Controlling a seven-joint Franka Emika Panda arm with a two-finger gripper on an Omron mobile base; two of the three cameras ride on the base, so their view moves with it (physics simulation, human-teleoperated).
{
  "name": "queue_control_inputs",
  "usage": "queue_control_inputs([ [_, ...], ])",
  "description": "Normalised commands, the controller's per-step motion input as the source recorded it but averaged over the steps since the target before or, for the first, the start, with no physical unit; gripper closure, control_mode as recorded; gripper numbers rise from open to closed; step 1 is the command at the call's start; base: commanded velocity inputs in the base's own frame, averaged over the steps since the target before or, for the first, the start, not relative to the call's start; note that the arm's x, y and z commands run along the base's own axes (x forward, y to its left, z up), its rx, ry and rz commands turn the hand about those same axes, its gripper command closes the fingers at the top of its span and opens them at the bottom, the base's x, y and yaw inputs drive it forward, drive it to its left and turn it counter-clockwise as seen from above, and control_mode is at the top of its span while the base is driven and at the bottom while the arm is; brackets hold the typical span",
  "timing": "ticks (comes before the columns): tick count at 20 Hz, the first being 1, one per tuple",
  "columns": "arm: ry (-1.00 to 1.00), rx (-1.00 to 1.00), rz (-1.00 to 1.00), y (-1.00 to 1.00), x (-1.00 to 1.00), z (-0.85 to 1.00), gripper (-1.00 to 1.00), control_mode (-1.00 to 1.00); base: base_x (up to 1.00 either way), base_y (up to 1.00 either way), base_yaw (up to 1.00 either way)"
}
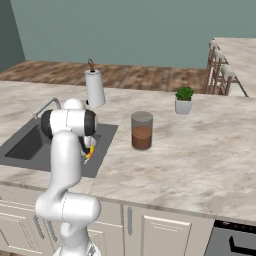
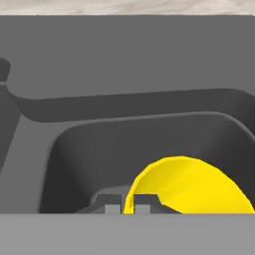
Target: Place the jar in the left basin and the cup in the right basin of the sink.
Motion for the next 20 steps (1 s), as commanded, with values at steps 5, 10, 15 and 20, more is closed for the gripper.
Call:
queue_control_inputs([
  [5,0.0,0.0,-0.02,0.06,0.1,-0.46,1.0,-1.0,0.0,0.0,0.0],
  [10,0.0,-0.01,-0.02,0.13,0.09,-0.61,1.0,-1.0,0.0,0.0,0.0],
  [15,0.0,-0.02,-0.02,0.17,0.12,-0.69,1.0,-1.0,0.0,0.0,0.0],
  [20,0.0,-0.05,-0.03,0.3,0.1,-0.8,1.0,-1.0,0.0,0.0,0.0],
])
